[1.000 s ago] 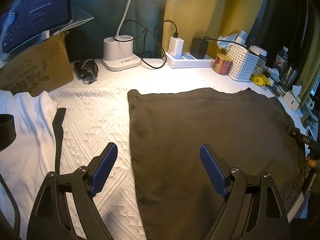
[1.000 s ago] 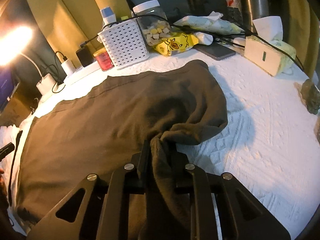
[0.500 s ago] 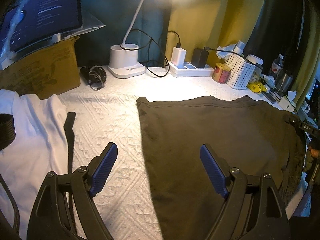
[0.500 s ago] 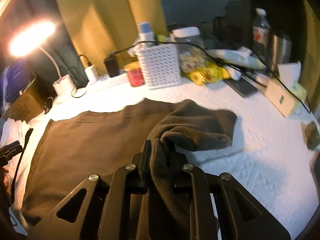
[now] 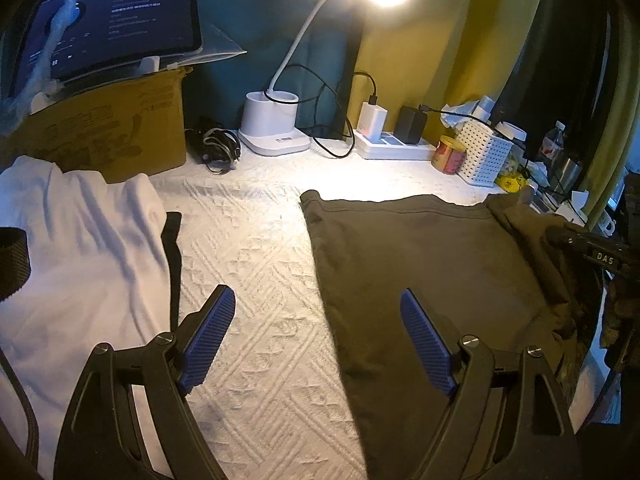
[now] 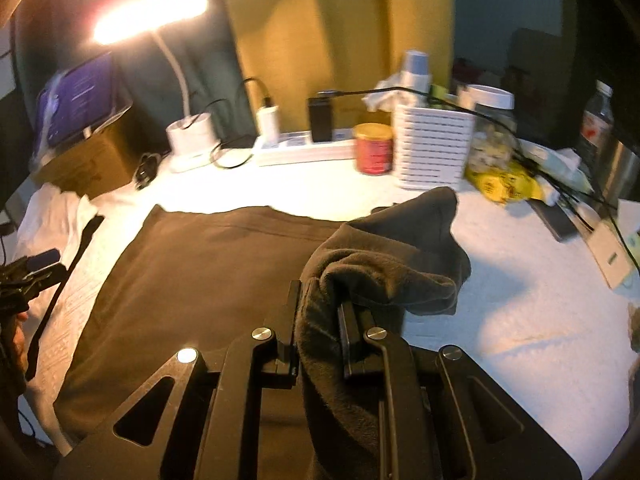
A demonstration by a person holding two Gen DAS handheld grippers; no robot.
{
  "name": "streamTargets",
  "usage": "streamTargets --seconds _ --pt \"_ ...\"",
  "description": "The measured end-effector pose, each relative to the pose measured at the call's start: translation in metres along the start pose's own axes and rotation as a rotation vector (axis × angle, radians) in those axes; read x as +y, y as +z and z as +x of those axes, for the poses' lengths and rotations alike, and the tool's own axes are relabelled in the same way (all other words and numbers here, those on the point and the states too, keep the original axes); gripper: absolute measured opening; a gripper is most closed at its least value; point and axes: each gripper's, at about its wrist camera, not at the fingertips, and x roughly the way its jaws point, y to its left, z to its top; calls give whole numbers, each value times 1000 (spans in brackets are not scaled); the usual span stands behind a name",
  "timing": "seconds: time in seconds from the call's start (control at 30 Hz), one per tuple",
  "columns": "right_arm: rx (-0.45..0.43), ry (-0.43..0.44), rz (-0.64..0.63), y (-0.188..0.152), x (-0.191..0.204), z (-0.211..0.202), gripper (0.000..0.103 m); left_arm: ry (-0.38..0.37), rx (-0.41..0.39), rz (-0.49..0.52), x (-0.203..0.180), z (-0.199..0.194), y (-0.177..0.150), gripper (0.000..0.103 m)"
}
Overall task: Fold small clothes
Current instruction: 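Hold the lifted corner with the right gripper and fold it inward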
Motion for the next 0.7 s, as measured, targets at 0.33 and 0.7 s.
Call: streamTargets --seconds 0.33,0.7 --pt "64 36 -114 -7 55 24 16 -1 -16 -38 17 -10 -12 84" --pt "114 -2 -193 -11 101 34 17 3 -12 -67 31 -20 -25 84"
